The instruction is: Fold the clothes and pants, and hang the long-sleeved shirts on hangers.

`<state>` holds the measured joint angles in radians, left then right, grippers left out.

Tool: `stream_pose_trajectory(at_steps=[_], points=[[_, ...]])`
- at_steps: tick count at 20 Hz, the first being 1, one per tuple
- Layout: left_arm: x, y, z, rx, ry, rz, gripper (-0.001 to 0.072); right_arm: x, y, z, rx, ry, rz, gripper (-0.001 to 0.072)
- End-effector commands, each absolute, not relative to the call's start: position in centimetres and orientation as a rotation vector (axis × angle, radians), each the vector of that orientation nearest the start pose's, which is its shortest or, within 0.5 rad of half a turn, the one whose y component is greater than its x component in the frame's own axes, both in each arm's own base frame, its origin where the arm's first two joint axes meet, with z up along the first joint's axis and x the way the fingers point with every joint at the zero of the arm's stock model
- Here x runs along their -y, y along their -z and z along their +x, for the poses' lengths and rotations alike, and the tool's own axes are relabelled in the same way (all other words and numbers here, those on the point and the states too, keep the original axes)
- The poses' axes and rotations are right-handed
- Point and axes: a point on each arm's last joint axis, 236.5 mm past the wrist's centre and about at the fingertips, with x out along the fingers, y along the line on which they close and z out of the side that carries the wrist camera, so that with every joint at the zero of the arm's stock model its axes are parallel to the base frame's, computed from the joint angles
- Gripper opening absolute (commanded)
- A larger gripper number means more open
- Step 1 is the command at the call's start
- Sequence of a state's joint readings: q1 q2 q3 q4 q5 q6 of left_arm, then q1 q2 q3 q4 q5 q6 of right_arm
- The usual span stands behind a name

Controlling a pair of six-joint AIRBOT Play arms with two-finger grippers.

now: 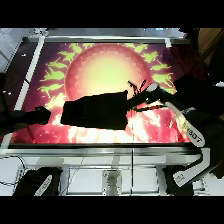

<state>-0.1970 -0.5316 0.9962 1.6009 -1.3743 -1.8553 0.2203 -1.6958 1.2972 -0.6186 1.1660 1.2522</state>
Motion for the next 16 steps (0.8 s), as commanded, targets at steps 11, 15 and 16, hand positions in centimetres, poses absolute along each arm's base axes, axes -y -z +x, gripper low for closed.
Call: stream_pose_trajectory(at_steps=[11, 15, 16], points=[[4.0, -15.8, 23.7, -0.918, 0.029, -0.156, 0.0693, 12.3, -22.4, 44.6, -0.710, -0.097, 0.715, 0.0016], [4.0, -15.8, 23.7, -0.918, 0.029, -0.156, 0.0693, 22.1, -21.8, 34.5, -0.786, 0.252, 0.682, 0.0016], [4.0, -15.8, 23.7, -0.918, 0.029, -0.156, 0.0693, 23.2, -20.9, 31.9, -0.845, 0.315, 0.682, 0.0016]])
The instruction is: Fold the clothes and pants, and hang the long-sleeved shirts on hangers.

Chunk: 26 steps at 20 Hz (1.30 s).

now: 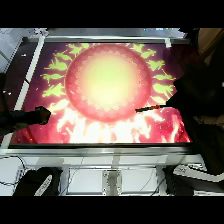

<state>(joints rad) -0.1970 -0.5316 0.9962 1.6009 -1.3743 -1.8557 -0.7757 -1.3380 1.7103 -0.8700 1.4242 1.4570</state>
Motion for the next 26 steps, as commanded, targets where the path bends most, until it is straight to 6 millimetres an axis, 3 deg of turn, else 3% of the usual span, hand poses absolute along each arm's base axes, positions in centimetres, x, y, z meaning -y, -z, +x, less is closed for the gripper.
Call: stream_pose_trajectory(at_steps=[1, 3, 5, 6, 7, 8, 9, 10, 12, 15, 16, 17, 18, 20, 21, 24, 26], points=[[4.0, -15.8, 23.7, -0.919, 0.029, -0.156, 0.0693, 23.8, -19.6, 29.4, -0.918, 0.365, 0.681, 0.0017], [4.1, -15.7, 23.8, -0.924, 0.028, -0.155, 0.0693, 24.1, -16.6, 26.4, -1.039, 0.399, 0.722, 0.0017], [4.2, -15.6, 23.8, -0.929, 0.032, -0.158, 0.0693, 23.2, -13.7, 25.7, -1.106, 0.379, 0.791, 0.0026], [4.3, -15.6, 23.8, -0.931, 0.036, -0.162, 0.0693, 22.5, -12.2, 25.2, -1.148, 0.368, 0.823, 0.0139], [4.3, -15.6, 23.8, -0.931, 0.037, -0.162, 0.0693, 21.9, -10.8, 24.2, -1.208, 0.364, 0.851, 0.0391], [4.3, -15.6, 23.8, -0.931, 0.037, -0.162, 0.0693, 21.2, -10.1, 23.3, -1.258, 0.365, 0.872, 0.0538], [4.3, -15.6, 23.8, -0.930, 0.036, -0.162, 0.0693, 20.7, -10.0, 22.5, -1.299, 0.362, 0.885, 0.0538], [4.3, -15.6, 23.8, -0.930, 0.036, -0.161, 0.0693, 20.4, -10.5, 21.8, -1.322, 0.364, 0.890, 0.0538], [4.3, -15.5, 23.8, -0.931, 0.036, -0.162, 0.0693, 21.2, -13.0, 22.4, -1.252, 0.426, 0.892, 0.0538], [4.4, -15.5, 23.8, -0.931, 0.039, -0.164, 0.0693, 21.0, -20.1, 25.3, -1.042, 0.362, 0.787, 0.0531], [4.4, -15.5, 23.8, -0.932, 0.039, -0.164, 0.0693, 20.0, -23.0, 26.6, -0.961, 0.296, 0.755, 0.0525], [4.4, -15.5, 23.8, -0.931, 0.039, -0.164, 0.0693, 17.9, -25.9, 27.9, -0.877, 0.194, 0.745, 0.0516], [4.4, -15.5, 23.8, -0.931, 0.039, -0.164, 0.0693, 14.5, -29.3, 29.5, -0.784, 0.028, 0.731, 0.0436], [4.4, -15.5, 23.8, -0.931, 0.039, -0.164, 0.0693, 7.3, -34.6, 31.0, -0.656, -0.270, 0.678, 0.0178], [4.4, -15.5, 23.8, -0.931, 0.039, -0.164, 0.0693, 3.7, -36.0, 30.9, -0.632, -0.389, 0.599, 0.0017], [4.4, -15.5, 23.8, -0.931, 0.039, -0.164, 0.0693, -4.3, -36.7, 30.6, -0.644, -0.592, 0.402, 0.0017], [4.4, -15.5, 23.8, -0.931, 0.039, -0.164, 0.0693, -7.5, -35.2, 30.4, -0.716, -0.649, 0.324, 0.0018]])
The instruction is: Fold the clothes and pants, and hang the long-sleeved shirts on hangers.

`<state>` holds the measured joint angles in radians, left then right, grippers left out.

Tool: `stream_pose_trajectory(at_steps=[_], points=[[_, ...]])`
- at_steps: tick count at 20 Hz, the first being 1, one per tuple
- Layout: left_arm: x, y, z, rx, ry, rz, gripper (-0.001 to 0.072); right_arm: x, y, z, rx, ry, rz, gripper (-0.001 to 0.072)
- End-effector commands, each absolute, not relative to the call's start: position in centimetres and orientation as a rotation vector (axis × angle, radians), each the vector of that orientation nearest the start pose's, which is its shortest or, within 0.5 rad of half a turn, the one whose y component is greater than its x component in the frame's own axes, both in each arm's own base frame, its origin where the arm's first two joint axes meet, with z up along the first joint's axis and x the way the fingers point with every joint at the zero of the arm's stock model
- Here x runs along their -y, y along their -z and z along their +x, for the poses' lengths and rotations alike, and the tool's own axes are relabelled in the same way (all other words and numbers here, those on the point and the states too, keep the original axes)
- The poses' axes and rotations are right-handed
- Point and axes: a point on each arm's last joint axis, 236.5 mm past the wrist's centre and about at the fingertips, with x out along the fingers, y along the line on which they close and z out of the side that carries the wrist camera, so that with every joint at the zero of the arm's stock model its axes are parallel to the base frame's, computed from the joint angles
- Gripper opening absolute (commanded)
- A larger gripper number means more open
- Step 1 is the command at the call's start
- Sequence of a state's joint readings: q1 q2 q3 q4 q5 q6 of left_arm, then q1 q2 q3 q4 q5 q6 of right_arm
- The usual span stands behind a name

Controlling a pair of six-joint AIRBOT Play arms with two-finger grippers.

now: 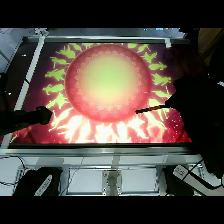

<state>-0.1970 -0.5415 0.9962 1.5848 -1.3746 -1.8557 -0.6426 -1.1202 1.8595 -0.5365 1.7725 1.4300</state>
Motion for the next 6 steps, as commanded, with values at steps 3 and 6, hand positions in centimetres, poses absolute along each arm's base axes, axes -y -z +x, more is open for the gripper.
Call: stream_pose_trajectory(at_steps=[3, 6], points=[[4.4, -15.5, 23.8, -0.931, 0.039, -0.164, 0.0693, -8.9, -32.3, 30.2, -0.823, -0.613, 0.199, 0.0017], [4.4, -15.5, 23.8, -0.931, 0.039, -0.164, 0.0693, -9.7, -31.4, 30.1, -0.854, -0.609, 0.145, 0.0017]])
